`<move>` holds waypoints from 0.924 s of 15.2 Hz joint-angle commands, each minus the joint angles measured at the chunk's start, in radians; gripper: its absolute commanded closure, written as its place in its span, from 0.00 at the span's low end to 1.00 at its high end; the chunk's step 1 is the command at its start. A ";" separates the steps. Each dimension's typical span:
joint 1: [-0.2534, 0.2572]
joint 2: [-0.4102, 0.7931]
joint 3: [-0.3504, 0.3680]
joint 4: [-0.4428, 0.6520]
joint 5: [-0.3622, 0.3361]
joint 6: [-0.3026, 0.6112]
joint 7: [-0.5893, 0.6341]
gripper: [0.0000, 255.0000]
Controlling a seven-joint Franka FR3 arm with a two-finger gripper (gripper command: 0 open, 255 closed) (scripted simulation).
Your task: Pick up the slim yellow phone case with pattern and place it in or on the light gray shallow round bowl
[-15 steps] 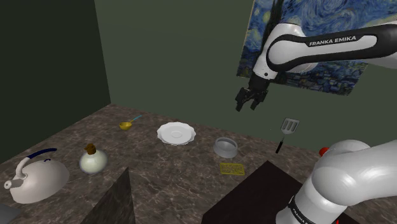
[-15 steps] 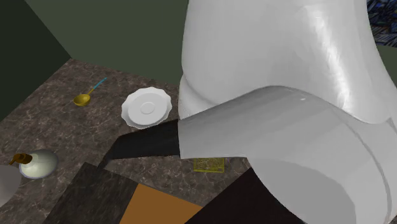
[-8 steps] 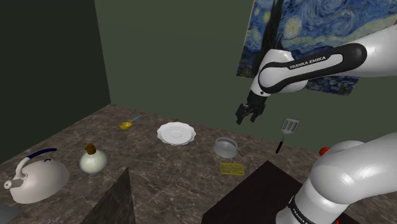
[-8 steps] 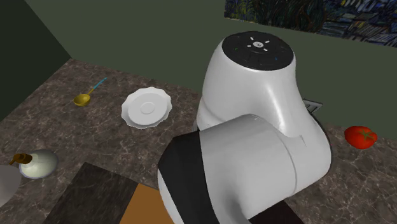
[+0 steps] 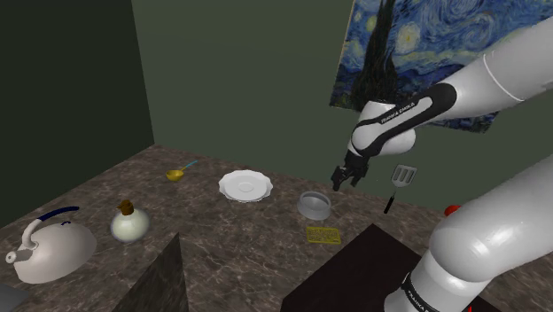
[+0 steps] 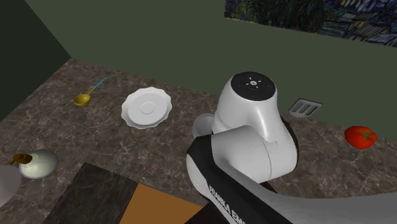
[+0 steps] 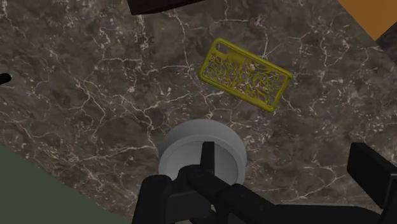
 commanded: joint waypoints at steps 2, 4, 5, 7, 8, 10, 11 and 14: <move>-0.008 0.121 -0.033 0.003 0.000 0.107 -0.037 0.00; -0.010 0.207 -0.055 0.013 0.014 0.175 -0.071 0.00; -0.010 0.251 -0.066 0.019 0.027 0.208 -0.092 0.00; -0.011 0.341 -0.082 0.037 0.069 0.271 -0.144 0.00; -0.015 0.387 -0.085 0.048 0.098 0.301 -0.175 0.00; -0.036 0.479 -0.074 0.074 0.169 0.356 -0.247 0.00; -0.046 0.495 -0.066 0.079 0.180 0.365 -0.259 0.00; -0.077 0.552 -0.022 0.091 0.241 0.409 -0.304 0.00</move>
